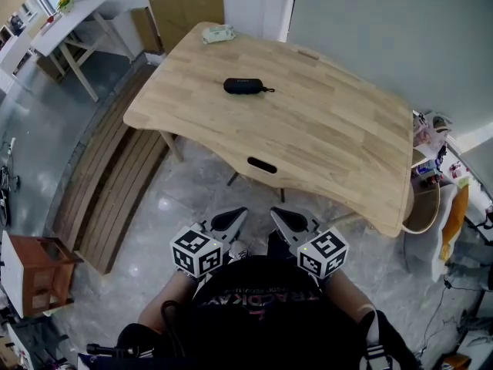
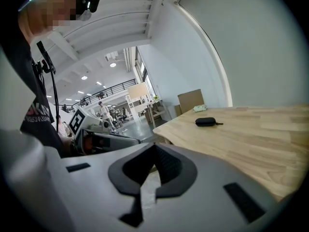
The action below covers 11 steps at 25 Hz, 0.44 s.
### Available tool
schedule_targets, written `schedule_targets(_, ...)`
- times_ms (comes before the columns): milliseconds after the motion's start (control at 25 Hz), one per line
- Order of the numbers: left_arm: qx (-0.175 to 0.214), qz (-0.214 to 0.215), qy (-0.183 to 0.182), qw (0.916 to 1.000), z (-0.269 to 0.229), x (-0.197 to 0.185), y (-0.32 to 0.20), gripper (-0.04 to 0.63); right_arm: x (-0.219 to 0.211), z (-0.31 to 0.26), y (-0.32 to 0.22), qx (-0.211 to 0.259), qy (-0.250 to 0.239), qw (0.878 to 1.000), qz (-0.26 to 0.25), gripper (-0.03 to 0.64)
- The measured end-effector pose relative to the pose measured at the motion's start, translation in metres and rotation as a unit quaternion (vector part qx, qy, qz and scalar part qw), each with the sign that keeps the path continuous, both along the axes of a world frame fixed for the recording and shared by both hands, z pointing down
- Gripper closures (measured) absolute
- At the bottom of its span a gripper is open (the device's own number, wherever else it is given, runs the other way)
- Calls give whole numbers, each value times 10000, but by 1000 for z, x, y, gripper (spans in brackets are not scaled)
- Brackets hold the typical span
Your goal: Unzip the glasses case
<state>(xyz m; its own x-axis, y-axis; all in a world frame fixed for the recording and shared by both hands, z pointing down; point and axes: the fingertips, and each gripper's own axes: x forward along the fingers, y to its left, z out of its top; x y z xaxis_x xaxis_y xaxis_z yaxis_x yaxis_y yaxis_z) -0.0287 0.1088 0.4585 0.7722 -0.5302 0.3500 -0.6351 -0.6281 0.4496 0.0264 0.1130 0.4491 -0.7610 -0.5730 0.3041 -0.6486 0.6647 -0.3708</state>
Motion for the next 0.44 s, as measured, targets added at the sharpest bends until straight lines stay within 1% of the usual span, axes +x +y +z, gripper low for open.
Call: schedule_targets(440,-45,89,5,9999,2,2,2,584,-5,0,-2,12,42,10000,-20,600)
